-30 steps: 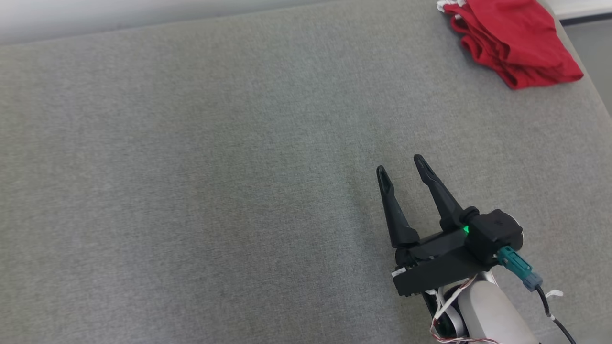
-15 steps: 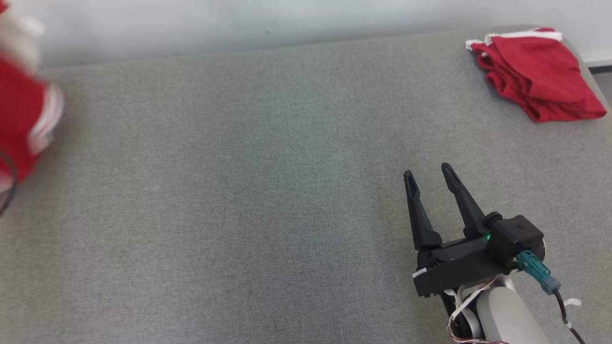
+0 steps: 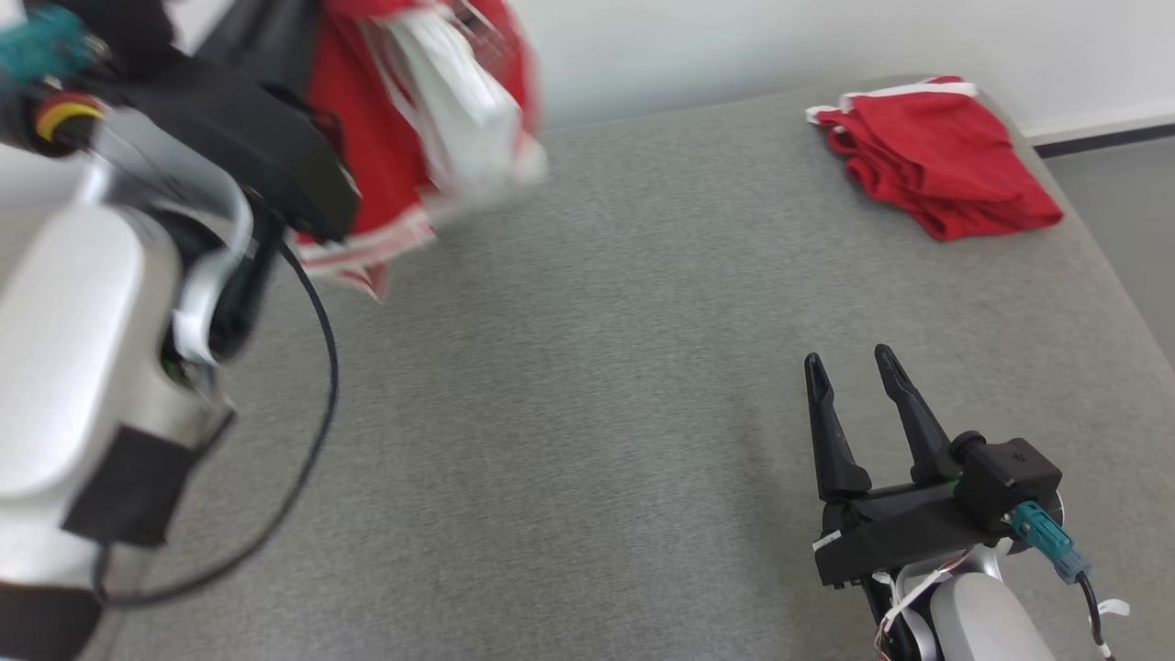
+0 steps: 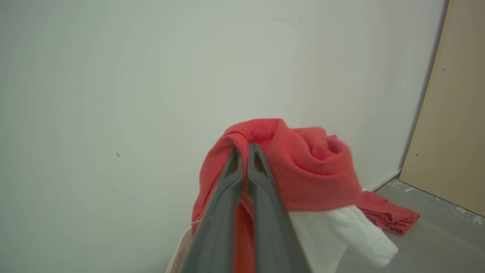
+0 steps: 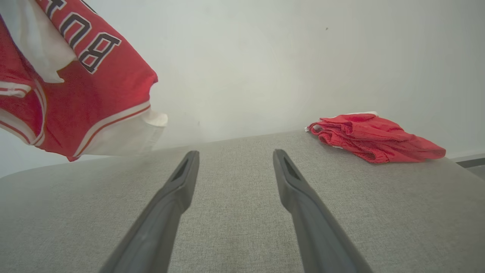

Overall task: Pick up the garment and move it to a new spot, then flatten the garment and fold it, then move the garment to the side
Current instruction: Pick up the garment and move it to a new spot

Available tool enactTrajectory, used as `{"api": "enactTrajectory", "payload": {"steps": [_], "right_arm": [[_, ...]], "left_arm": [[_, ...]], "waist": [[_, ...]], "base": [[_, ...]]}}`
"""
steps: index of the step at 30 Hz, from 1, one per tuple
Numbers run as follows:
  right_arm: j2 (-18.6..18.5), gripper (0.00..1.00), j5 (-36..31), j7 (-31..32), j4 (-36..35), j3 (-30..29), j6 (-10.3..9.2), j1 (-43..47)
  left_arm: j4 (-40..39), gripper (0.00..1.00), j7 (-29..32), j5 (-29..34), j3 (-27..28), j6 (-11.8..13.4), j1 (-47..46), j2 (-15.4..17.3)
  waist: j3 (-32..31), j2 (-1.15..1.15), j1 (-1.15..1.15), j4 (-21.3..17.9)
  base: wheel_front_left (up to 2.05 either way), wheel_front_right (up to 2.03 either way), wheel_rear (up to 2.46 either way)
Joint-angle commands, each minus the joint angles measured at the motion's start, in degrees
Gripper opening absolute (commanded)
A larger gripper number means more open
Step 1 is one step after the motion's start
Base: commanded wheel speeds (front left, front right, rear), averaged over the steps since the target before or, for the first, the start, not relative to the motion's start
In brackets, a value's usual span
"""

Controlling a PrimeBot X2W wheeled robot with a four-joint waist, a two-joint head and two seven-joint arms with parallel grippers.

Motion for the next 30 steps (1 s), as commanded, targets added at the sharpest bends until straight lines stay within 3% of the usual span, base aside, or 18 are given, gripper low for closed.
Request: {"api": "enactTrajectory", "payload": {"steps": [1,10,18,20,21,22,23,30], "right_arm": [[0.0,1.0,0.4,-0.4,0.2,-0.2,-0.1,0.3],[0.0,1.0,0.3,-1.0,1.2,-0.4,-0.1,0.8],[0.0,1.0,-0.6,0.0,1.7,0.2,-0.1,0.6],[0.0,1.0,-0.8,0.3,1.7,0.2,-0.1,0.9],[0.0,1.0,-0.7,0.4,1.7,0.4,-0.1,1.1],[0.0,1.0,-0.6,0.5,1.7,0.7,-0.1,1.4],[0.0,1.0,-0.5,0.6,1.7,0.9,-0.11,1.7],[0.0,1.0,-0.3,1.5,1.5,1.1,-0.1,3.3]], "left_arm": [[-1.8,0.0,0.2,0.8,-0.4,0.9,2.1,-0.3],[-6.8,0.0,-0.5,-1.2,-1.3,4.6,16.1,1.0],[2.8,0.0,-6.2,-2.6,-2.2,4.2,29.6,1.5],[5.3,0.0,-8.5,-3.7,-2.2,3.5,31.2,-0.1],[6.4,0.22,-9.9,-3.6,-2.2,3.2,31.7,-0.4],[7.3,0.9,-12.0,-3.0,-2.1,2.8,31.9,-0.4],[8.3,1.0,-13.7,-2.6,-1.8,2.9,32.3,-0.4],[8.8,1.0,-22.6,-2.1,1.4,3.7,33.7,-0.2]], "waist": [[-0.3,0.0,0.0,-1.7],[-0.6,0.0,0.0,-3.6],[-2.4,0.0,0.0,-3.0],[-3.1,0.0,0.0,-2.4],[-3.4,0.0,0.0,-2.1],[-3.9,0.0,0.0,-1.7],[-4.4,0.0,0.0,-1.4],[-8.2,0.0,0.0,1.0]], "base": [[0.0,0.0,0.0],[0.0,0.0,0.0],[0.0,0.0,0.0],[0.0,0.0,0.0],[0.0,0.0,0.0],[0.0,0.0,0.0],[0.0,0.0,0.0],[0.0,0.0,0.0]]}}
